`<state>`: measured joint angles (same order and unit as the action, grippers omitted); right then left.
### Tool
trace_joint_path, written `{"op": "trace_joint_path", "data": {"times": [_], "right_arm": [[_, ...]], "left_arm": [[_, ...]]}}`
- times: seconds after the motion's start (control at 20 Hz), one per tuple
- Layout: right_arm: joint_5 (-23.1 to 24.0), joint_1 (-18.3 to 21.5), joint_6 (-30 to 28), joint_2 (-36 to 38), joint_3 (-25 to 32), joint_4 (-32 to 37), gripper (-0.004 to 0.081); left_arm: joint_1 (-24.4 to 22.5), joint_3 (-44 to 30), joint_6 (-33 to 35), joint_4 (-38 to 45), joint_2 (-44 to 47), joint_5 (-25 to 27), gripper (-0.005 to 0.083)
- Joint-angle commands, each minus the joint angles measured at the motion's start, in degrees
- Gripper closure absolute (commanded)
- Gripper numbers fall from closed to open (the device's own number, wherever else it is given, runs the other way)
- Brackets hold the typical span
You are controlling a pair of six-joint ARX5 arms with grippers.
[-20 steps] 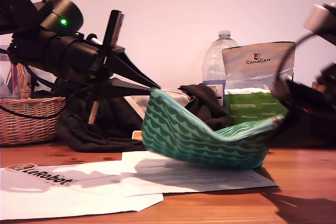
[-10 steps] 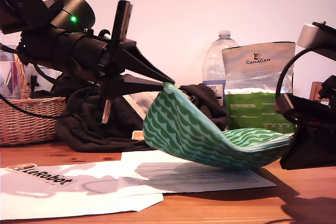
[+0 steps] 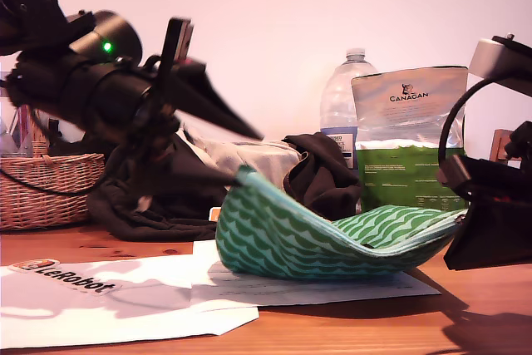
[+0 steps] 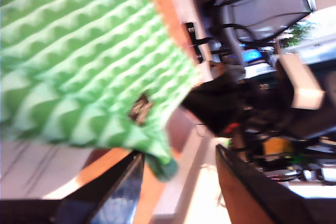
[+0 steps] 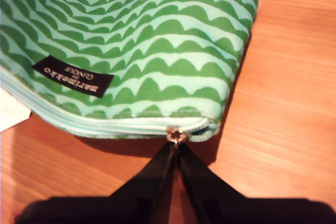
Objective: Open the zipper in the zip bag in front of you
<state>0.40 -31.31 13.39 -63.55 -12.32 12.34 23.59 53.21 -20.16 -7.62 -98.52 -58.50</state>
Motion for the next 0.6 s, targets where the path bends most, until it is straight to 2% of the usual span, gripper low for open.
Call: {"op": "trace_joint_path", "data": {"times": [0.0,0.2,0.35,0.55], "right_arm": [[-0.4,0.8,-0.9,0.0,-0.2,0.1,0.0783],[-2.8,2.0,-3.0,0.0,-0.6,0.2,0.0783],[-3.4,2.3,-4.7,0.0,-2.1,-0.6,0.0783],[-3.3,2.6,-7.9,0.0,-5.9,-3.7,0.0783]], "left_arm": [[-0.8,0.1,3.6,-2.3,-0.5,1.3,0.0384],[-2.8,0.2,10.6,-9.2,-0.5,7.8,0.0385],[-4.2,0.6,13.2,-11.0,-0.5,12.9,0.0387],[-4.5,2.5,15.0,-13.3,-0.5,16.6,0.0417]]}}
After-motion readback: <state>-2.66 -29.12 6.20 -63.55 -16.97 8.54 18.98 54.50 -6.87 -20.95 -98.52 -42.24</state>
